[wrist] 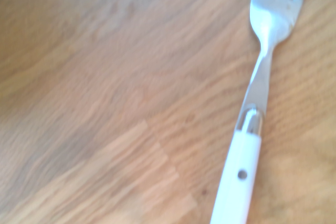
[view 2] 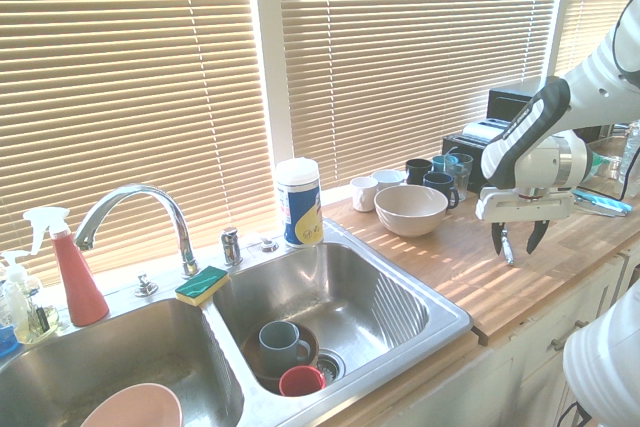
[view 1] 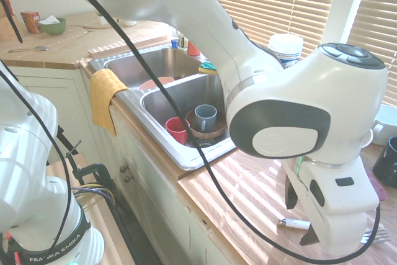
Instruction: Put the fork into the sink
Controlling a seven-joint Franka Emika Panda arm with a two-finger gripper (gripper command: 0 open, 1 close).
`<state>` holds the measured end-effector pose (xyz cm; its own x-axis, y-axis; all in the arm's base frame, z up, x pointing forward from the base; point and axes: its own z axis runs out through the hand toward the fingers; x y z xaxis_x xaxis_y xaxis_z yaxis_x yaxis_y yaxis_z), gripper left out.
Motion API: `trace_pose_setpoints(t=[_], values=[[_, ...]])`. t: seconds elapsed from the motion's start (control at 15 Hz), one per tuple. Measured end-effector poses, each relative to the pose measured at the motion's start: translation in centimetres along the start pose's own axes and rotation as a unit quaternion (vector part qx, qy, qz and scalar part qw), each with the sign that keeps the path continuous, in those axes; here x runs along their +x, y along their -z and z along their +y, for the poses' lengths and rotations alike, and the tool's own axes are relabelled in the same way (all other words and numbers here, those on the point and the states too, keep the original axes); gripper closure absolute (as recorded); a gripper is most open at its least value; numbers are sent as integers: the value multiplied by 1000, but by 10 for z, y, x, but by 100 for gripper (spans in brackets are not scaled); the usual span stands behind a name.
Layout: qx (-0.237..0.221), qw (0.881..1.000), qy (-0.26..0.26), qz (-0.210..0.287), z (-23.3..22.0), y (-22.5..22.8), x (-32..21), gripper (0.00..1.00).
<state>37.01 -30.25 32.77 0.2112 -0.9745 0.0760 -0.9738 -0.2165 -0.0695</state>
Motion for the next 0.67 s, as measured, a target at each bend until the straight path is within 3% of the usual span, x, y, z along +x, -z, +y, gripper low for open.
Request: trace_pose_setpoints(t=[0.67], values=[[-3, 1000, 13, -1, -13, -10, 20, 100]])
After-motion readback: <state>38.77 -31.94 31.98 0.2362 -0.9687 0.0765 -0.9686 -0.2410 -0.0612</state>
